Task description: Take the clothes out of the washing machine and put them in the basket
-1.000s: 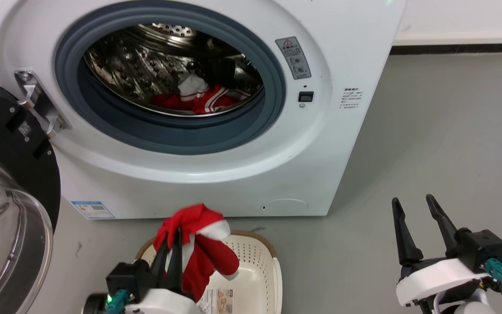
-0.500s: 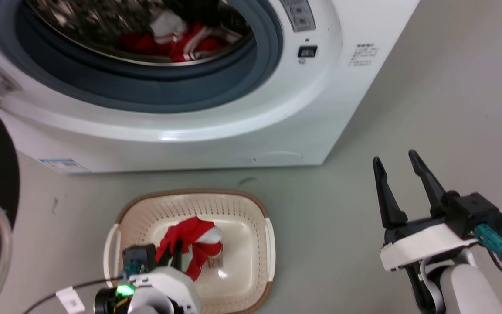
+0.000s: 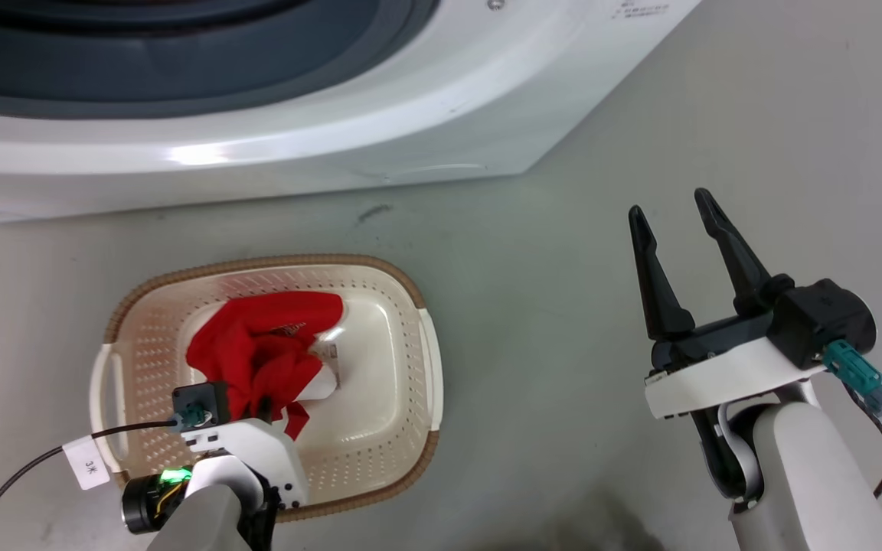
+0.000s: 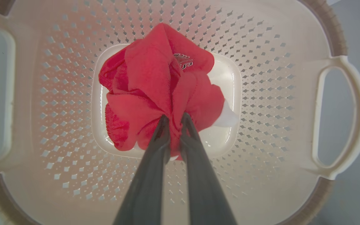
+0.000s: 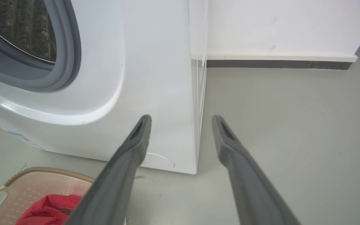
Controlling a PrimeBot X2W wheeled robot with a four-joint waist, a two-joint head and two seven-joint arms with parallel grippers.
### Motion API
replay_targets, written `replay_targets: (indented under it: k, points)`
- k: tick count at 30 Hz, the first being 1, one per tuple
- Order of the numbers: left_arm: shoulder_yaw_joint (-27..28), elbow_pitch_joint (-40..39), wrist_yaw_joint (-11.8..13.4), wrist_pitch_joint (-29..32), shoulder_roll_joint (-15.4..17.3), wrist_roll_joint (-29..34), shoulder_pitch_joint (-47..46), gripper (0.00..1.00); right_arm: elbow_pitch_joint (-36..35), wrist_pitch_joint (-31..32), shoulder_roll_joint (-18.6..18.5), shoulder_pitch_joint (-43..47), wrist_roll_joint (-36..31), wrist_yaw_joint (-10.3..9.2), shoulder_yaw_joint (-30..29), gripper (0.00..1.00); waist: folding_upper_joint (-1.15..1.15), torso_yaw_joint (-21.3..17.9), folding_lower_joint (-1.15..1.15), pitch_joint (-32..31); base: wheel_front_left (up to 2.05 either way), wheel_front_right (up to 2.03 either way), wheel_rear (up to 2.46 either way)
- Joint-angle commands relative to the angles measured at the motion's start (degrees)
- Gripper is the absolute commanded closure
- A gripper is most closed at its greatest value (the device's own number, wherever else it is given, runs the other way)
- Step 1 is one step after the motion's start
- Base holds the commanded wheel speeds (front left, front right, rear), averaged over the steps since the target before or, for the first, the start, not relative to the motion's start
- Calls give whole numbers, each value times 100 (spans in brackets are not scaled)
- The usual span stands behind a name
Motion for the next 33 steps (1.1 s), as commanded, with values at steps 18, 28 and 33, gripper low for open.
replay_targets:
  k: [18, 28, 33]
  points:
    - [232, 727, -43, -31, -36, -397, -110, 0, 457, -186, 6, -214, -84, -3, 14, 0, 0, -94, -1, 50, 0, 0, 0]
    - [249, -460, 55, -30, -173, -73, 708, 0, 492, -122, 4, 360, -229, -3, -315, 0, 0, 264, -1, -1183, 0, 0, 0]
    - [319, -1373, 217, -31, -231, 194, 1185, 0, 352, 16, 4, 653, -296, -3, -464, 0, 0, 424, -1, -1662, 0, 0, 0]
